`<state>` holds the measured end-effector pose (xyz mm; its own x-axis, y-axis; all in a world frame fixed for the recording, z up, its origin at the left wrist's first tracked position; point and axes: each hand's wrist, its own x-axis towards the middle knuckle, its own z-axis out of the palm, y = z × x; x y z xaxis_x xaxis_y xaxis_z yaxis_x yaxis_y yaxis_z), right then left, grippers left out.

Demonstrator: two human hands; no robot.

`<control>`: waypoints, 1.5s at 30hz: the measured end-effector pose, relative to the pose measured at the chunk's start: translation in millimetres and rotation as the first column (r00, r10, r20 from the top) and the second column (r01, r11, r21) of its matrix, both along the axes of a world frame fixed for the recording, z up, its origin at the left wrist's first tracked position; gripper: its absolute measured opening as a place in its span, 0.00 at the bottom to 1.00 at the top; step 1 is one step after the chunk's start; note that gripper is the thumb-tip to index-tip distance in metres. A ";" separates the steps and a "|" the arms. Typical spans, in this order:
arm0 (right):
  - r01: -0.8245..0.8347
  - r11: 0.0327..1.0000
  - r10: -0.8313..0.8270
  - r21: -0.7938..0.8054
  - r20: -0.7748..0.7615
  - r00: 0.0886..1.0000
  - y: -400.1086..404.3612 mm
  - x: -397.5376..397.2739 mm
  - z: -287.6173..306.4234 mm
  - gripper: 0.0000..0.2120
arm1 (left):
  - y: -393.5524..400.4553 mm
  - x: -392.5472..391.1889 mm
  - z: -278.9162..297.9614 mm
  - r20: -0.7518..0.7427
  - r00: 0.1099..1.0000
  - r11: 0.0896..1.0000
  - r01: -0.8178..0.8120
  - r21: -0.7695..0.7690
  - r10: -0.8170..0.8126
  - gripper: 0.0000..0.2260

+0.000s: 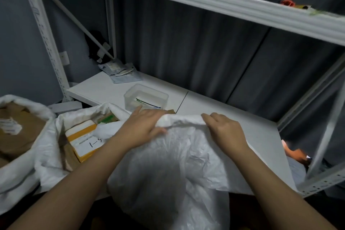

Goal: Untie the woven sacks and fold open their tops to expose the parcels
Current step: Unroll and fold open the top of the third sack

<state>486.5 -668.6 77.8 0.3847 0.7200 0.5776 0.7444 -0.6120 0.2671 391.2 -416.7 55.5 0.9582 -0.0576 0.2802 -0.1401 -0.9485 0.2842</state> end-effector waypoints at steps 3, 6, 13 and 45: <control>-0.166 0.986 0.168 -0.032 0.078 0.983 15.7 -7.6 8.2 0.17 | -24.2 -5.4 9.7 -0.123 0.990 0.995 0.052 -0.081 -0.062 0.33; -0.106 0.991 0.103 -0.084 -0.038 0.994 15.5 -14.2 5.6 0.23 | -27.9 -2.6 12.9 0.032 0.995 0.994 -0.101 0.050 0.099 0.18; 0.057 0.995 -0.035 0.081 -0.255 0.966 -32.4 -38.6 2.1 0.23 | -9.6 1.5 28.9 -0.131 0.972 0.978 -0.201 -0.057 0.192 0.11; -0.173 0.984 0.177 0.036 -0.195 0.965 -37.1 -45.4 102.5 0.12 | -97.8 -28.6 135.7 -0.117 0.993 0.998 0.039 0.039 -0.034 0.12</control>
<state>441.1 -705.7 180.3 0.3609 0.7762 0.5170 0.8771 -0.4708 0.0945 362.5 -514.5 191.1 0.9812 -0.1022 0.1640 -0.1431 -0.9547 0.2611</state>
